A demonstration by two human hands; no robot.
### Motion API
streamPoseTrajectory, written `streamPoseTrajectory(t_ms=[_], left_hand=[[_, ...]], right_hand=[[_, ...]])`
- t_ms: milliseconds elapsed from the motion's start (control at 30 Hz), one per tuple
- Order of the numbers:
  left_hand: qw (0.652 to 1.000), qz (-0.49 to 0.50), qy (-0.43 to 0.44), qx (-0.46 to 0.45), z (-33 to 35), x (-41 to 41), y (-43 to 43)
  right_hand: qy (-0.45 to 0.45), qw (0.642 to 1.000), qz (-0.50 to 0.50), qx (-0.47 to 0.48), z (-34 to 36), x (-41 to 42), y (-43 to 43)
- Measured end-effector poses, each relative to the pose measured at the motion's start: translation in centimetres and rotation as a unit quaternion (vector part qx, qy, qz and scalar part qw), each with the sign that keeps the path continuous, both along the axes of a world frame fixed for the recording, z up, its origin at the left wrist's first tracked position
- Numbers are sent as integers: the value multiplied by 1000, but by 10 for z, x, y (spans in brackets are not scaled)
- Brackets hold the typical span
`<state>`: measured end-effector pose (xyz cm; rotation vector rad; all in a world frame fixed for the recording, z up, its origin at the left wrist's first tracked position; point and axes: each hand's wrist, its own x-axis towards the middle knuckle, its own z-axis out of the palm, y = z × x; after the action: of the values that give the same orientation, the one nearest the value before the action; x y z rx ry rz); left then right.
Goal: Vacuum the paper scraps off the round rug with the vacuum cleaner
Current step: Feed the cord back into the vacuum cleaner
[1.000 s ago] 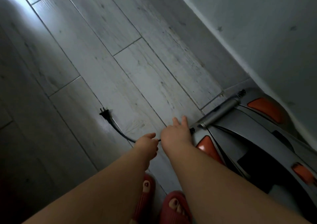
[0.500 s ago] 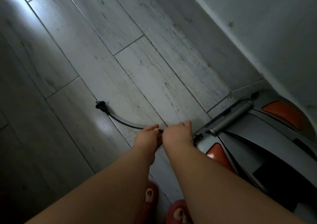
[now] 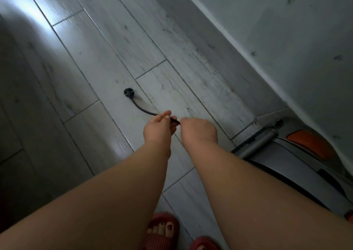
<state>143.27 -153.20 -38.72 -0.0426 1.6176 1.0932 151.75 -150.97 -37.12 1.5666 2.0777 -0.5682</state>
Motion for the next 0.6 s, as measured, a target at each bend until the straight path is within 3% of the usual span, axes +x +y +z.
streamPoseTrajectory(t_ms=[267,400,600], left_hand=[[993,77,-91,-3,10,9,-15],[991,-6,-133,-4,31,18,-17],[989,-114,-92,-22,49,38,-33]], right_hand=[[4,999,1,-37,16,40,-35],[16,1000,-10,-22,34,65,-46],[4,999,3,-42,73,98,-77]])
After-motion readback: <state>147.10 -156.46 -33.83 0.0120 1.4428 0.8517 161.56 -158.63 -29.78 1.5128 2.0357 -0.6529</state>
